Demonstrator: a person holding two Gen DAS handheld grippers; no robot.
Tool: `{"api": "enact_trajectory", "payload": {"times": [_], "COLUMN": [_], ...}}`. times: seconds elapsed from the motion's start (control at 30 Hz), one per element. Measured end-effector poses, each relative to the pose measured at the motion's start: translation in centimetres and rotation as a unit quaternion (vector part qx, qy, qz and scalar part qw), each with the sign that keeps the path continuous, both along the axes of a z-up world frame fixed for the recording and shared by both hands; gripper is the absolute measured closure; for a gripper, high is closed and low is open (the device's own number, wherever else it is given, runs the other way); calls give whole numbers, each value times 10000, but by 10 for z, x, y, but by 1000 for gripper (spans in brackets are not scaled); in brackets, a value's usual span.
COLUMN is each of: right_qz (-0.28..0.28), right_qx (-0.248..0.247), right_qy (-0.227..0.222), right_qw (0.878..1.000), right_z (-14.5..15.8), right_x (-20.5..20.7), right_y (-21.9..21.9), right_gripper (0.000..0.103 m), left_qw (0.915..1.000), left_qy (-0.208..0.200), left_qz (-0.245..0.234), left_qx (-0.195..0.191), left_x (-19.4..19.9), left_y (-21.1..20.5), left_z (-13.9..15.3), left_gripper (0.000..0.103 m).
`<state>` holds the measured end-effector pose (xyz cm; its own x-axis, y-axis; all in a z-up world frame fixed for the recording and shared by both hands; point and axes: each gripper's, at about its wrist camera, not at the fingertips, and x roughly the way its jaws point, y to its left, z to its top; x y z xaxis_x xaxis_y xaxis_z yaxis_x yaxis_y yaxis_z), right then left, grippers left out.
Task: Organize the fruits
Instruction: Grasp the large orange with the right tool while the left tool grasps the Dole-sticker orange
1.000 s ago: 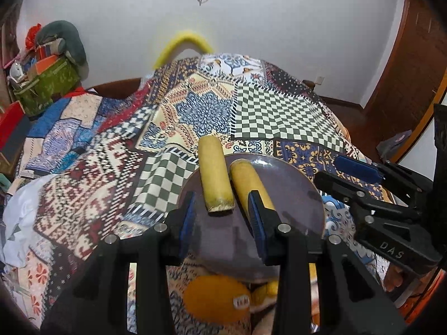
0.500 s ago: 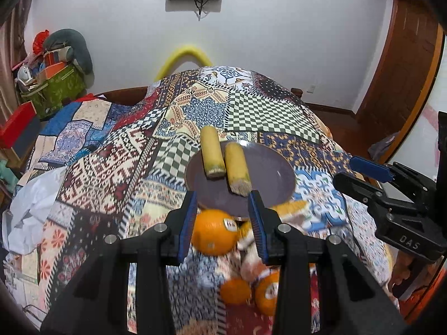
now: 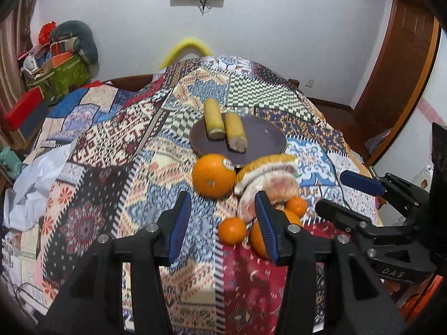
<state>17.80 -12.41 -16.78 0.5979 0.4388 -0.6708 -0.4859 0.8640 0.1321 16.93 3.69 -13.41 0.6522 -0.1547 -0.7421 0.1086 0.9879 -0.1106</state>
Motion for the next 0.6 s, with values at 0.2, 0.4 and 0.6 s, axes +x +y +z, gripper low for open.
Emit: {"api": "enact_trajectory", "payload": {"times": [0.2, 0.4, 0.6], "right_qz": [201, 326, 341], "right_qx": [-146, -358, -467], "right_qy": [315, 513, 651], "right_qw": [9992, 9975, 9962], "right_z": [-24, -44, -57], "right_x": [-6, -6, -1], "right_y": [15, 29, 36], "right_gripper": [41, 41, 36], "left_qw": [9998, 9988, 9974], "left_qy": [166, 427, 635], "left_qz": [132, 220, 291], "left_qx": [-19, -65, -183], "left_x": [-14, -21, -21], "left_y": [11, 21, 28], "left_z": [-18, -37, -50], "left_gripper": [47, 46, 46]}}
